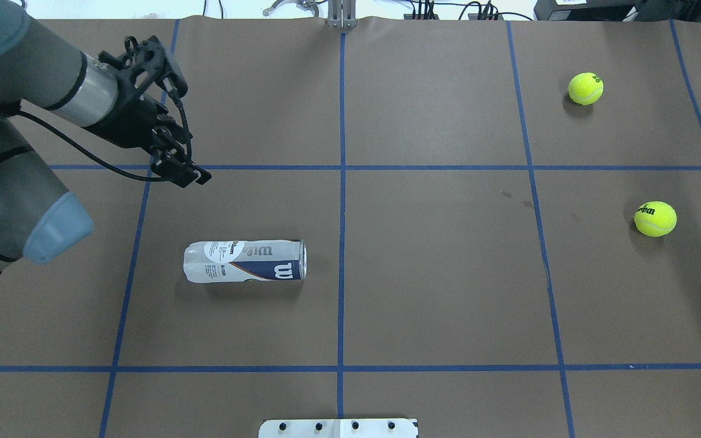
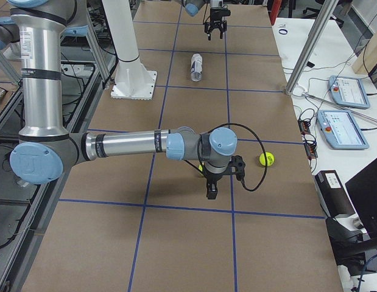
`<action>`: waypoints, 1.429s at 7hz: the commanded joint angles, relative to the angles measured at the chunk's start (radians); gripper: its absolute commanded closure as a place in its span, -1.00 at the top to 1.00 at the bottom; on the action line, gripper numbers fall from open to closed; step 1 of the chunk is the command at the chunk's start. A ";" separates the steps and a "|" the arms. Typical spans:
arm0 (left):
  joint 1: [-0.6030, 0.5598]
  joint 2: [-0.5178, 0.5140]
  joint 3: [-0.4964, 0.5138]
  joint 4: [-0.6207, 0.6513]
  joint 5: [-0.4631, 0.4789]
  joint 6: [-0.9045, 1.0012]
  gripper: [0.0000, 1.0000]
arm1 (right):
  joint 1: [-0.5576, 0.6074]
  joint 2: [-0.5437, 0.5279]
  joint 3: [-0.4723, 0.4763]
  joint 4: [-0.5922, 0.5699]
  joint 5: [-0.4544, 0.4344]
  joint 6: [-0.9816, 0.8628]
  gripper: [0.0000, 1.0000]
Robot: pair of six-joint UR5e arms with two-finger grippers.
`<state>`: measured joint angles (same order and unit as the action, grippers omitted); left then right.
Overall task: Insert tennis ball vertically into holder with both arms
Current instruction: 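Reach the left gripper down over the white Wilson can lying on its side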
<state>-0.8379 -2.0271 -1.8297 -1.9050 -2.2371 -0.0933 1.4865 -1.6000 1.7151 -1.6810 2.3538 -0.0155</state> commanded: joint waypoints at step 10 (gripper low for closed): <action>0.299 -0.262 0.098 0.313 0.310 0.280 0.97 | 0.000 -0.011 -0.003 -0.006 0.004 0.000 0.99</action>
<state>-0.5489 -2.2138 -1.7453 -1.7345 -1.9482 0.1137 1.4864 -1.6055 1.7125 -1.6880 2.3586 -0.0154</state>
